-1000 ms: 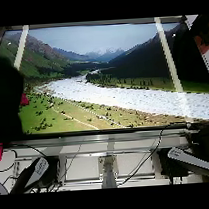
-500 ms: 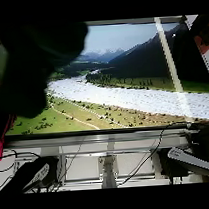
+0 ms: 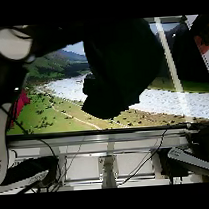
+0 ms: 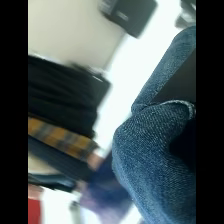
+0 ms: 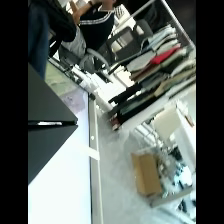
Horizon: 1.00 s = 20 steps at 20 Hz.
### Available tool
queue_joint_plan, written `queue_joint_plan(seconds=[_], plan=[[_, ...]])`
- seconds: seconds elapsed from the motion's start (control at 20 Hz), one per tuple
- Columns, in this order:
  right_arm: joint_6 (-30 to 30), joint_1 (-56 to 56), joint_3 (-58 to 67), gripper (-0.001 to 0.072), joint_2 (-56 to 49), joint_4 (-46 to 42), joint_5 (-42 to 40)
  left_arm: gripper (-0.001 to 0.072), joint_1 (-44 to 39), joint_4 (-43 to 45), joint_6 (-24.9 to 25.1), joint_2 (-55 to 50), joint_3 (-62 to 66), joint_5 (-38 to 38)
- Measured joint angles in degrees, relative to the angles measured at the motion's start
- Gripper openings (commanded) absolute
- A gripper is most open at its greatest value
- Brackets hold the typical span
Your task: Fold the clothes and pants, and hang the long-sleeved shirts on hangers.
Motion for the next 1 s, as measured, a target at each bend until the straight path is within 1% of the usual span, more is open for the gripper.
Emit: queue_joint_plan(seconds=[0.15,0.25,0.4,0.45,0.5,0.55,0.6,0.65,0.7,0.85,0.95,1.0], plan=[[0.33,0.0,0.0,0.0049,0.0,-1.25,0.26,0.001,-1.81,9.55,-3.37,-4.02,0.13,-2.19],[0.48,0.0,0.0,0.0049,0.0,-1.68,0.31,0.0009,-3.15,12.5,-4.55,-6.8,0.2,-2.82],[0.72,0.0,-1.14,0.005,0.02,-2.08,0.26,0.001,-5.77,14.86,-5.6,-11.45,0.22,0.0],[0.98,0.0,-1.92,0.005,0.04,-2.27,0.22,0.0011,-6.64,14.91,-5.38,-12.81,0.22,1.14],[1.38,0.0,-2.91,0.0051,0.04,-2.71,0.22,0.0014,-7.58,14.64,-4.02,-14.12,0.22,2.25],[1.66,0.0,-3.8,0.0069,0.02,-3.74,0.26,0.0029,-8.39,14.03,-2.14,-15.19,0.22,2.95],[1.97,0.0,-4.5,0.0159,-0.04,-5.07,0.33,0.0182,-9.29,13.51,0.0,-16.15,0.22,3.45],[2.47,0.0,-5.07,0.0274,-0.2,-6.75,0.52,0.0373,-10.01,13.14,1.75,-16.83,0.22,3.76],[3.02,0.0,-5.44,0.0302,-0.42,-8.61,0.81,0.0418,-10.62,12.7,3.02,-17.29,0.22,4.24],[4.24,0.2,-6.1,0.0302,-1.29,-14.58,1.64,0.0417,-11.39,12.79,5.2,-17.99,0.24,3.06],[4.63,0.92,-6.27,0.0301,-2.21,-18.01,2.25,0.0413,-11.17,15.5,5.88,-18.05,0.26,-0.44],[4.76,1.53,-6.34,0.0291,-2.82,-19.63,3.02,0.0355,-10.91,17.77,5.95,-18.08,0.26,-2.62]])
